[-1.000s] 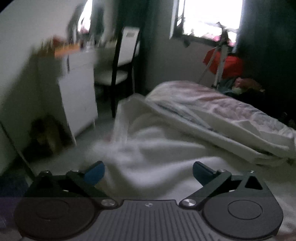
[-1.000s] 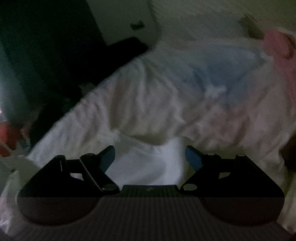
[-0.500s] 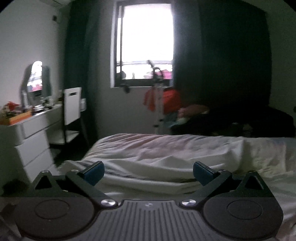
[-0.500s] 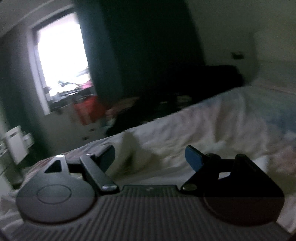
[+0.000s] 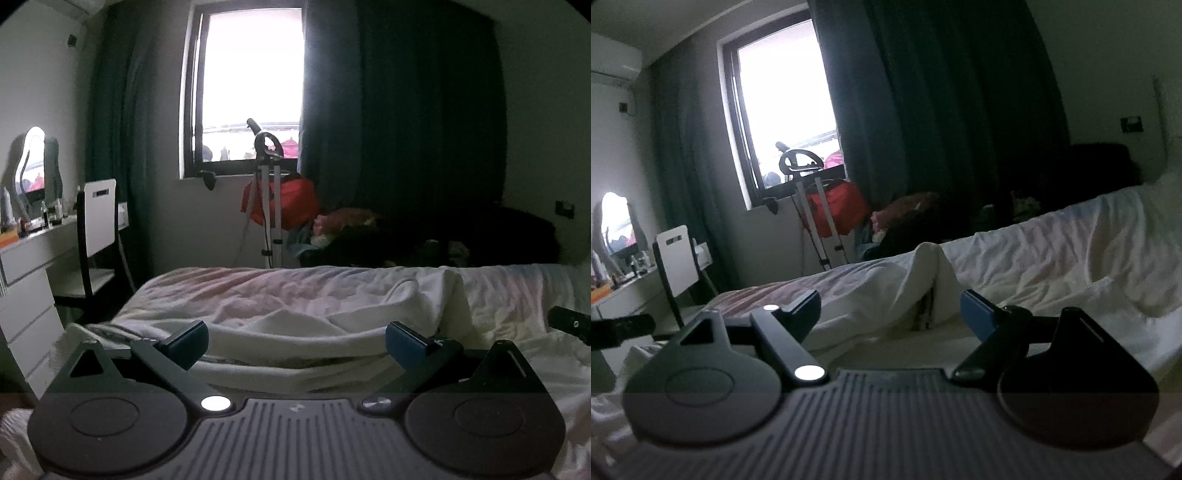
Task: Fold clothes
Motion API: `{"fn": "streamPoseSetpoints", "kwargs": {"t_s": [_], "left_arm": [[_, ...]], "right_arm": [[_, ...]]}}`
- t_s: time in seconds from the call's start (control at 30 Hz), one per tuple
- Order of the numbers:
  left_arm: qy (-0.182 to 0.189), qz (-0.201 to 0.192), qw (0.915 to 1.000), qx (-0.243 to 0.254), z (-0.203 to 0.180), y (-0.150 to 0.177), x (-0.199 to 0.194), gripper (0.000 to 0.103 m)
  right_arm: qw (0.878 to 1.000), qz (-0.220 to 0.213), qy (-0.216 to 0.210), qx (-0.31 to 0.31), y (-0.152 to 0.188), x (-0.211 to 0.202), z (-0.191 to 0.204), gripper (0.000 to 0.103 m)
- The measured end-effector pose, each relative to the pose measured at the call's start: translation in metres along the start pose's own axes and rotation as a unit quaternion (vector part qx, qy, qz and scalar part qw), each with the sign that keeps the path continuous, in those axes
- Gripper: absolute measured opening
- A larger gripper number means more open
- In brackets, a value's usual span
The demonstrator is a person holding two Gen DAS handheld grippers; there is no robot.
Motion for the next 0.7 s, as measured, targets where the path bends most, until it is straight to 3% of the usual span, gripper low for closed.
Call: {"fn": "streamPoseSetpoints", "kwargs": {"t_s": [0.27,0.7], "left_arm": [[-0.001,0.007,0.9995,0.031,-0.002,0.025,0.0,0.103],[0.002,0.009,0.9998,-0.019,0.025,0.033,-0.023,0.103]], "right_arm": [[0.999,0.003,0.007,-0.04,0.013,0.007,0.015,0.084],[0.998,0.045,0.016,-0.034,0.033,0.023,0.013,0.084]]}}
Point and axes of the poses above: each gripper's, at about its wrist camera, not at the fingertips, and x roughly the way its jaws point, z to its left, y to its underside, the point moved 5 cm from there along x, roughly the way its jaws point, and after that the axes turned 3 degrees about -y, right-handed, at the moved point
